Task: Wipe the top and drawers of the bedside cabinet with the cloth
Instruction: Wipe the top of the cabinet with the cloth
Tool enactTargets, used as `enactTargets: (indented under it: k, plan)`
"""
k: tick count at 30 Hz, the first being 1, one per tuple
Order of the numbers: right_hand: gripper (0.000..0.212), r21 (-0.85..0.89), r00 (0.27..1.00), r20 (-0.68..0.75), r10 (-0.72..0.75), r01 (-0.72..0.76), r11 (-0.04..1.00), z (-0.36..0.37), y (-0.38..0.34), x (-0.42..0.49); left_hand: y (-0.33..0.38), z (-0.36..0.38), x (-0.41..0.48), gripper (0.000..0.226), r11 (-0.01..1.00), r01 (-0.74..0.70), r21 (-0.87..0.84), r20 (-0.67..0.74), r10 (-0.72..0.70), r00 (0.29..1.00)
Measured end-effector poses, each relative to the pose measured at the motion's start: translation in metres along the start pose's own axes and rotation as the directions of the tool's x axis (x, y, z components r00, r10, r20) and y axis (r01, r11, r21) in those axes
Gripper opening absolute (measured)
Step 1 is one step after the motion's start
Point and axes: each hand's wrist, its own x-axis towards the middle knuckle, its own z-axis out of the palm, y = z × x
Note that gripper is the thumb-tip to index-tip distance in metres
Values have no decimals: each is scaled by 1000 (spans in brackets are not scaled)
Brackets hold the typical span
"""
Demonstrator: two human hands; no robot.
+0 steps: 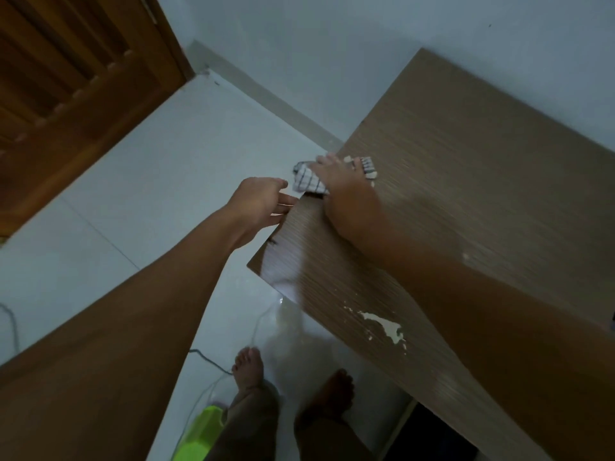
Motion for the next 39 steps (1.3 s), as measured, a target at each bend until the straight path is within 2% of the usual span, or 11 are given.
enactTargets:
  k: [2, 5, 11, 16, 20, 24, 27, 30, 33, 36, 39]
  plan:
    - [58, -50, 990, 106, -89, 95, 994, 3, -4, -6, -2, 1, 0, 28, 1000, -15, 6, -59, 15, 998]
    - [57, -19, 960, 104, -262, 265, 964, 6, -4, -32, -8, 5, 5, 21, 994, -72, 83, -123, 81, 989]
    - [51, 62, 846, 98, -523, 520, 852, 14, 5, -102, -11, 17, -5, 30, 842, -232, 487, -75, 305, 949]
    - [68, 22, 746, 236, -622, 636, 771, 3, 24, -151, -17, 34, -17, 49, 680, -294, 672, 23, 377, 926]
    - [62, 22, 739, 297, -605, 628, 778, -5, 41, -181, -23, 42, -20, 70, 656, -258, 710, 21, 346, 938]
    - [52, 118, 917, 75, -391, 381, 917, -31, 33, -202, -26, 41, -17, 78, 658, -240, 714, 20, 323, 946]
    - [47, 293, 987, -148, 58, -12, 956, -53, 19, -220, -26, 42, -16, 78, 658, -232, 716, 25, 309, 951]
    - [41, 415, 852, -259, 456, -328, 849, -55, 20, -238, -26, 42, -15, 78, 663, -227, 713, 23, 302, 953]
    - [43, 399, 654, -234, 720, -611, 684, -33, 32, -248, -27, 42, -12, 79, 667, -227, 709, 28, 296, 955]
    - [51, 414, 460, -323, 827, -717, 561, -3, 28, -243, -26, 41, -10, 78, 667, -236, 706, 38, 297, 954]
    - [56, 399, 377, -404, 834, -748, 531, 17, 13, -231, -25, 41, -9, 77, 668, -232, 707, 43, 286, 957]
